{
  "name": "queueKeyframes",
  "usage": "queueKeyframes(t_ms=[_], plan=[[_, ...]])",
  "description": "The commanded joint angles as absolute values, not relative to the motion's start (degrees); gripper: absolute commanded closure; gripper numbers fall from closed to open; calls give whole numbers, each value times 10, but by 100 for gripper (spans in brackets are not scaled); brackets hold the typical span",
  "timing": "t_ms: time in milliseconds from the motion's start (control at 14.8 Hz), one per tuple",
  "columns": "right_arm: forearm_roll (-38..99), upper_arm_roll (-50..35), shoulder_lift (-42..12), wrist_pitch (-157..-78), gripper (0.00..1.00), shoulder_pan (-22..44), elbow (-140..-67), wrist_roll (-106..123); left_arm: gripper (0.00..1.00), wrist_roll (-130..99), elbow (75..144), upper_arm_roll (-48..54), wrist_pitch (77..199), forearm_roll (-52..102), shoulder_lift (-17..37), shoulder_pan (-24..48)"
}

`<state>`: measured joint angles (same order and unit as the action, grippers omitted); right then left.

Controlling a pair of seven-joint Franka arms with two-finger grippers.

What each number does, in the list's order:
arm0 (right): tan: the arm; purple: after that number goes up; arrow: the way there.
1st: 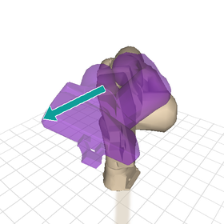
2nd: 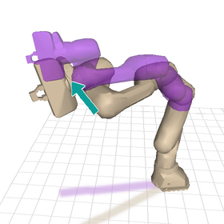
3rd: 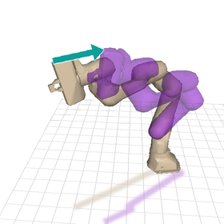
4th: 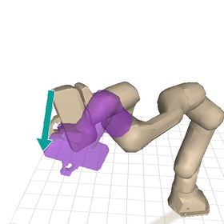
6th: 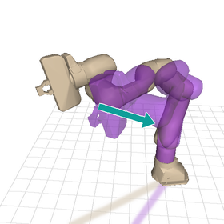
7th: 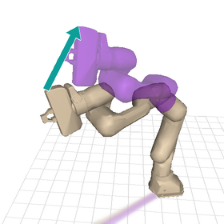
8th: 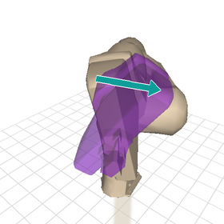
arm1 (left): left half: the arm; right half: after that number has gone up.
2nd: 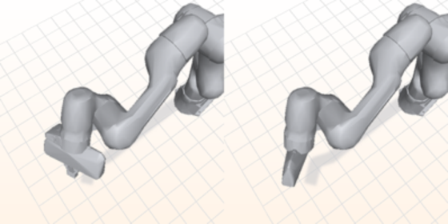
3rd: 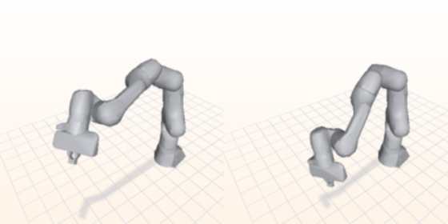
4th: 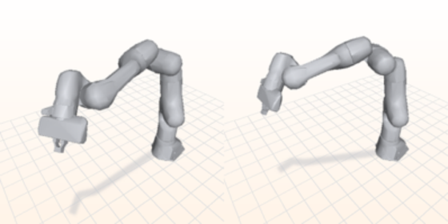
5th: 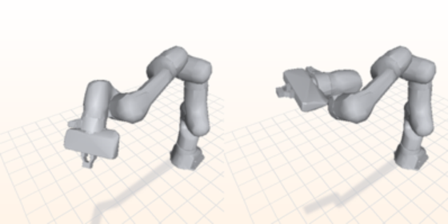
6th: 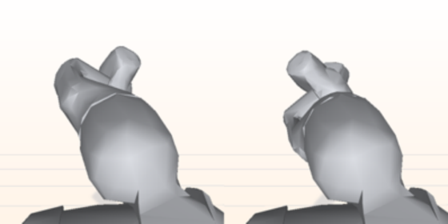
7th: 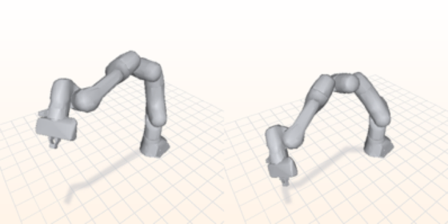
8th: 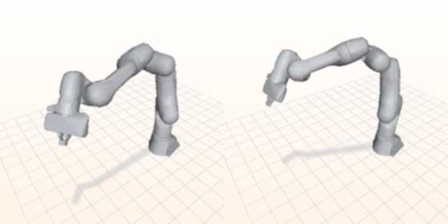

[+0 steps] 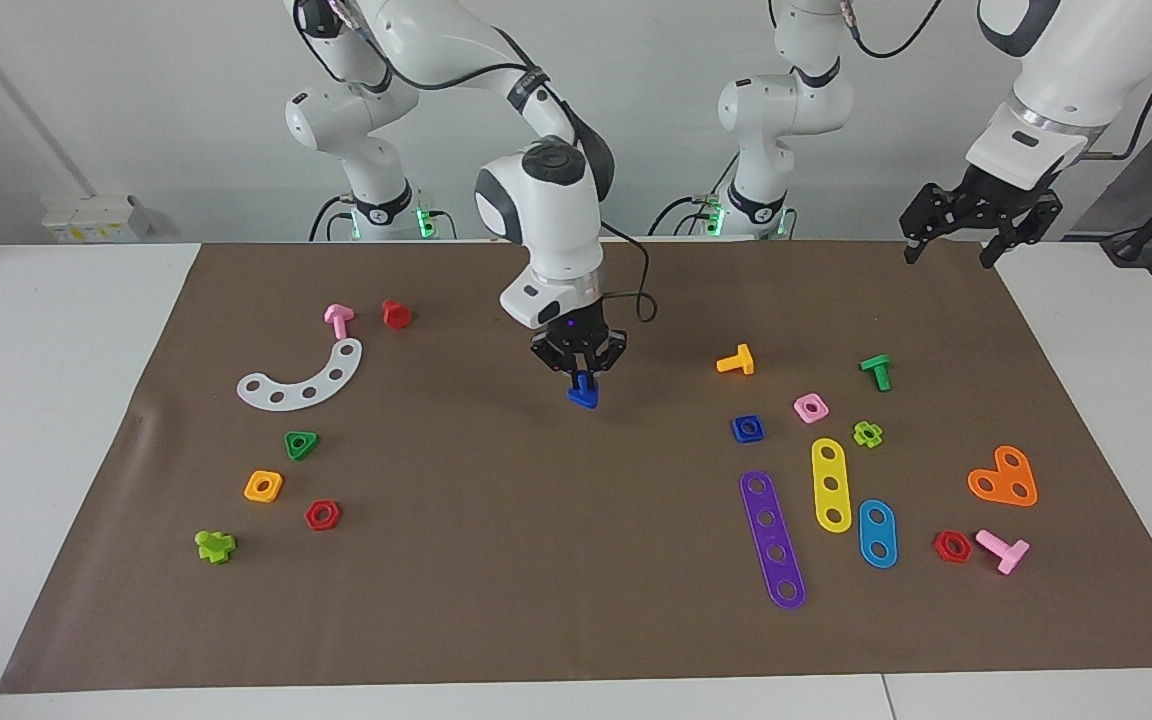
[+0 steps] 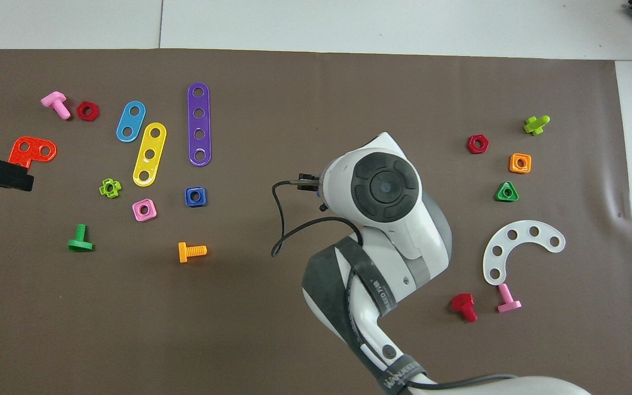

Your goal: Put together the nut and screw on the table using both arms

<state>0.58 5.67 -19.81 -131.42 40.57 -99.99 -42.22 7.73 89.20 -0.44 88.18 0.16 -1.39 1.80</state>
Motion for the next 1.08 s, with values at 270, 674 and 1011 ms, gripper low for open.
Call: queueKeyframes(t_ms=[270, 674, 1011], plan=[[-9, 59, -251, -1374, 100, 430, -1009, -454, 0, 80, 908, -2, 882, 3, -29, 12], [-9, 59, -251, -1402, 25, 430, -1049, -474, 0, 80, 908, -2, 882, 3, -29, 12], [-5, 60, -195, -1362, 0, 404, -1043, -483, 0, 78, 908, -1, 882, 3, -29, 12]])
